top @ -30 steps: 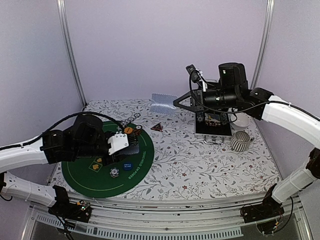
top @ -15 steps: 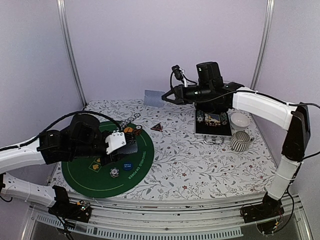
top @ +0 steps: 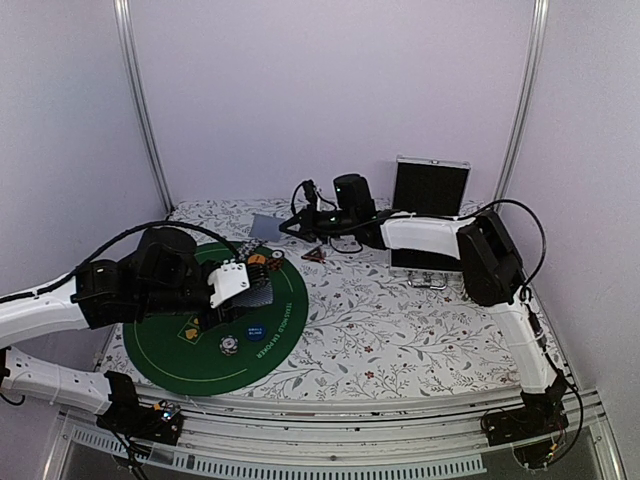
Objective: Distribute texas hold em gaming equipment
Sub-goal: Distribute the poker card in the big blind area.
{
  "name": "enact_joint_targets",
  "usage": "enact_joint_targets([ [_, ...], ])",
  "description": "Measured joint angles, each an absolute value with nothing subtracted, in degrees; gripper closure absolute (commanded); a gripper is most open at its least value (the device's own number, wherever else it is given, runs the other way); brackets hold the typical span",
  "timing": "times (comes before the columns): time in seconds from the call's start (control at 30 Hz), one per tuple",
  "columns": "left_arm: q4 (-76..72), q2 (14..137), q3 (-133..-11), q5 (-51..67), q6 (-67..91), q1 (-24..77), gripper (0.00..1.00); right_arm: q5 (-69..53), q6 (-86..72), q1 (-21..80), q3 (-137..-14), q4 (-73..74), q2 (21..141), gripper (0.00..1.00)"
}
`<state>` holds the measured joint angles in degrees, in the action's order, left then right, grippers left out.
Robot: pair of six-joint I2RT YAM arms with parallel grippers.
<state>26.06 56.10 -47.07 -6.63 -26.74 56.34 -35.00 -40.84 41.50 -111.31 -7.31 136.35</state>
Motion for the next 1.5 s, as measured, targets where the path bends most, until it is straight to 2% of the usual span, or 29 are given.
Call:
enact_joint_targets([
  [0.2, 26.3, 55.66, -47.07, -6.63, -26.65, 56.12, 0.52, -33.89, -50.96, 43.48, -120.38, -11.7, 147.76, 0.98],
  [0.5, 26.57, 54.37, -46.85, -6.61, -26.3, 55.92, 0.52, -27.94, -54.0, 40.88, -123.26, -13.02, 149.29, 0.98],
  [0.67, 26.57, 54.46, -46.39, -6.39, -26.28, 55.46, 0.52, -25.12, -57.89, 38.57, -128.11, -13.8, 154.43, 0.98],
  [0.97, 26.57, 54.46, -46.06, -5.96, -26.3, 54.57, 0.52, -21.1, -62.61, 37.01, -128.22, -10.37, 158.56, 0.96],
  [1.07, 26.57, 54.46, -46.06, -5.82, -26.3, 54.35, 0.52, -20.14, -63.66, 36.99, -128.25, -10.28, 158.56, 0.92],
  [1.13, 26.55, 54.46, -46.06, -5.76, -26.3, 54.24, 0.52, -19.94, -64.27, 36.99, -128.25, -9.85, 158.56, 0.83],
  [1.2, 26.57, 54.46, -46.06, -5.67, -26.3, 54.08, 0.52, -19.86, -64.79, 36.99, -128.25, -9.76, 158.56, 0.67],
  [1.5, 26.52, 55.05, -46.06, -5.3, -26.3, 53.69, 0.52, -16.95, -61.56, 37.5, -127.17, -7.29, 157.18, 0.4],
])
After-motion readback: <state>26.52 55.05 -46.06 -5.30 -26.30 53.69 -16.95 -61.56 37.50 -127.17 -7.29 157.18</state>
